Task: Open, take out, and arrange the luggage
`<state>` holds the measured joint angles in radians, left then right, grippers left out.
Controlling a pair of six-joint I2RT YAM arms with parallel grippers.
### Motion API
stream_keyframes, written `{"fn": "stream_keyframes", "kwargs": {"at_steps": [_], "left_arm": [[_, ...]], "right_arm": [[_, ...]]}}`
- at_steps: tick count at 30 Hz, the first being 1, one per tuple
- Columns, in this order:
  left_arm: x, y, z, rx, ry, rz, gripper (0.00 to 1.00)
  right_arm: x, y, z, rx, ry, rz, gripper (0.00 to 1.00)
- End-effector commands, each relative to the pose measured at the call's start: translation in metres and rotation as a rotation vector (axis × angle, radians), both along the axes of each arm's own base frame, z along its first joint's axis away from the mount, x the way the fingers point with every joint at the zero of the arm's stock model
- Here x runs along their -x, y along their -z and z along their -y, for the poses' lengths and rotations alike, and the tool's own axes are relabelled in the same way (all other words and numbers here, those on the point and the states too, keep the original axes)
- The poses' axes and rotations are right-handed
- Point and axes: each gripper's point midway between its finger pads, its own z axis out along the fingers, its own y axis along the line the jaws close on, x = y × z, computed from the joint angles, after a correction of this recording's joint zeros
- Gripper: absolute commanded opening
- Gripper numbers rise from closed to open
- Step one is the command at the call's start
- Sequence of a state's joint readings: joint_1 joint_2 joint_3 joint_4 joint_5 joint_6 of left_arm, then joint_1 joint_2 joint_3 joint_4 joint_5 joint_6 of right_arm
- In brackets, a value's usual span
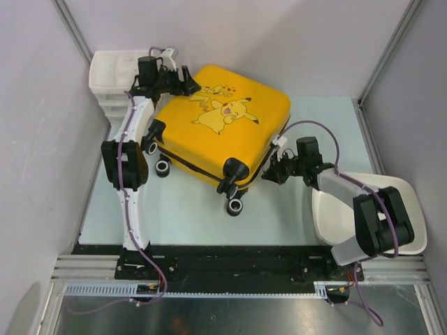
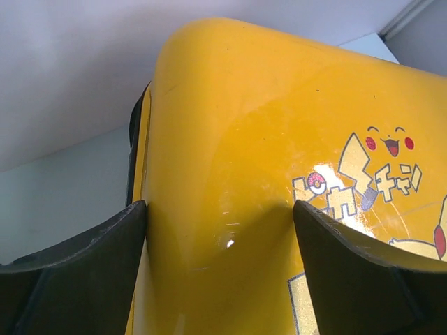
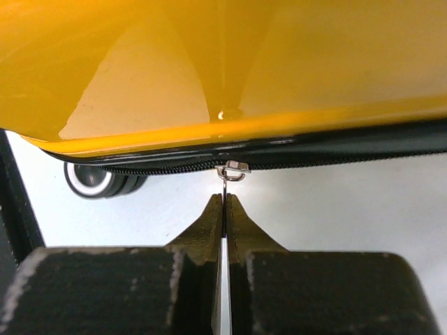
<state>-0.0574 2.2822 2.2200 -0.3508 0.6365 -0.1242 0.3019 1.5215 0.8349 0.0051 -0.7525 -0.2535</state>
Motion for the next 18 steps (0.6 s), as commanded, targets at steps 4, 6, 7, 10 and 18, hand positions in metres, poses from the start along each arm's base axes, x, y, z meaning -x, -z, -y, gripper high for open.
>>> {"fn": "stream_keyframes", "kwargs": {"at_steps": [4, 6, 7, 10, 18], "left_arm": [[0.117, 0.02, 0.155, 0.11, 0.47, -0.254, 0.82], [0.092, -0.005, 0.134, 0.054, 0.377, -0.139, 0.91], [0.088, -0.029, 0.124, 0.036, 0.342, -0.074, 0.96], [0.082, -0.098, 0.084, -0.001, 0.227, 0.091, 1.0], [0.211, -0.108, 0.031, -0.215, 0.201, 0.203, 1.0]], "right_arm": [[0.051, -0.011, -0.013, -0.04, -0.01, 0.03, 0.0], [0.051, -0.011, -0.013, -0.034, 0.032, 0.038, 0.0], [0.053, -0.013, -0.019, -0.036, 0.034, 0.061, 0.0], [0.043, -0.018, -0.026, -0.041, 0.119, 0.092, 0.0], [0.05, -0.03, -0.07, -0.083, 0.237, 0.116, 0.0]]}}
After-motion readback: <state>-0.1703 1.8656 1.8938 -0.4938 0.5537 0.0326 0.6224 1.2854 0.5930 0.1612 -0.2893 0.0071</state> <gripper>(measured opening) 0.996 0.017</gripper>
